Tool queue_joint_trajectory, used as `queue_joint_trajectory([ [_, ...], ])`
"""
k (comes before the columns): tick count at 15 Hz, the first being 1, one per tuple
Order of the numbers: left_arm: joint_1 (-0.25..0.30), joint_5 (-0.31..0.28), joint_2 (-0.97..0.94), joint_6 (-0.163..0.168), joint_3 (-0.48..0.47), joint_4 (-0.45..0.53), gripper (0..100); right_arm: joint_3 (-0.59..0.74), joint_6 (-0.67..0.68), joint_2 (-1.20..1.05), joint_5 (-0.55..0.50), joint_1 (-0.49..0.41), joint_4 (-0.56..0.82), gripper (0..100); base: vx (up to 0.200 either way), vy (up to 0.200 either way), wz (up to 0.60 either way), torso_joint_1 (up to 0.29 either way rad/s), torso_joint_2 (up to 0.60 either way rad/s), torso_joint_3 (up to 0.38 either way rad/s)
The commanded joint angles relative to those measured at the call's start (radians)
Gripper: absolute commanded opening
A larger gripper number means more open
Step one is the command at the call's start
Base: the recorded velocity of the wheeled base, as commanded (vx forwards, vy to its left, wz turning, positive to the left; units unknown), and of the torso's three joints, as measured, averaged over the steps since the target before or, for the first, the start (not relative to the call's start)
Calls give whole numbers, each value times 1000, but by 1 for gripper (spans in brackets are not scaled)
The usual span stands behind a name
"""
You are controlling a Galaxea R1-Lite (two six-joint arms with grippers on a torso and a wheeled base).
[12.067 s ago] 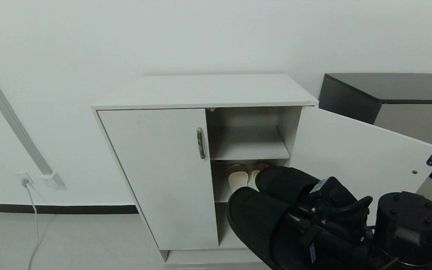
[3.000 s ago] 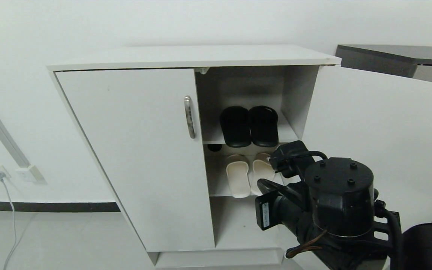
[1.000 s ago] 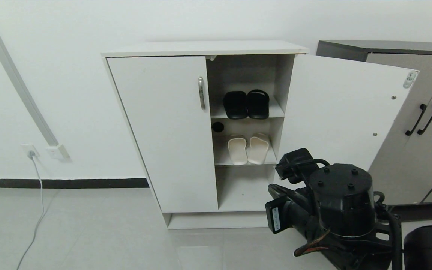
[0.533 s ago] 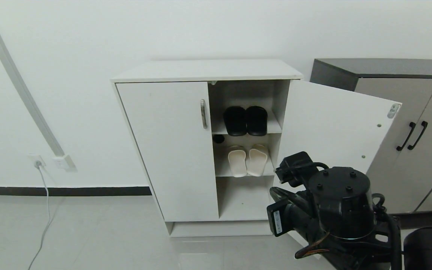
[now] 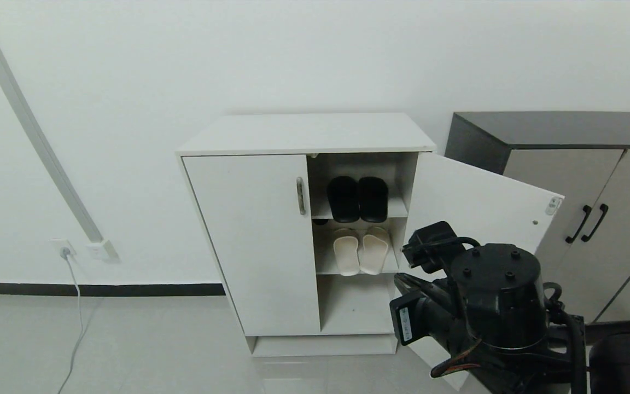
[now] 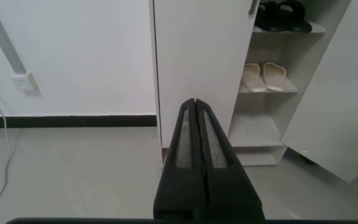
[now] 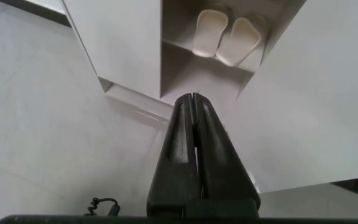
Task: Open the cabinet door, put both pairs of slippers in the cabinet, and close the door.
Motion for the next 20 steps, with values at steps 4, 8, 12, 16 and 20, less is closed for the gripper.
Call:
queue_joint_trajectory([
  [4,0,2,1,0,-2,0,0,2,0,-1,-1,0,0,0,0,0,0,185,-504,-319],
  [8,0,0,1,0,0,0,0,2,0,-1,1,0,0,0,0,0,0,210,-524,-318],
  [12,0,0,1,0,-2,0,0,3,0,-1,-1,0,0,0,0,0,0,231,-555,-328],
  [16,0,0,1,0,-2,0,0,3,0,-1,-1,0,0,0,0,0,0,263,-593,-337],
  [20,0,0,1,0,-2,0,0,5,1,-1,-1,0,0,0,0,0,0,199,-452,-250],
])
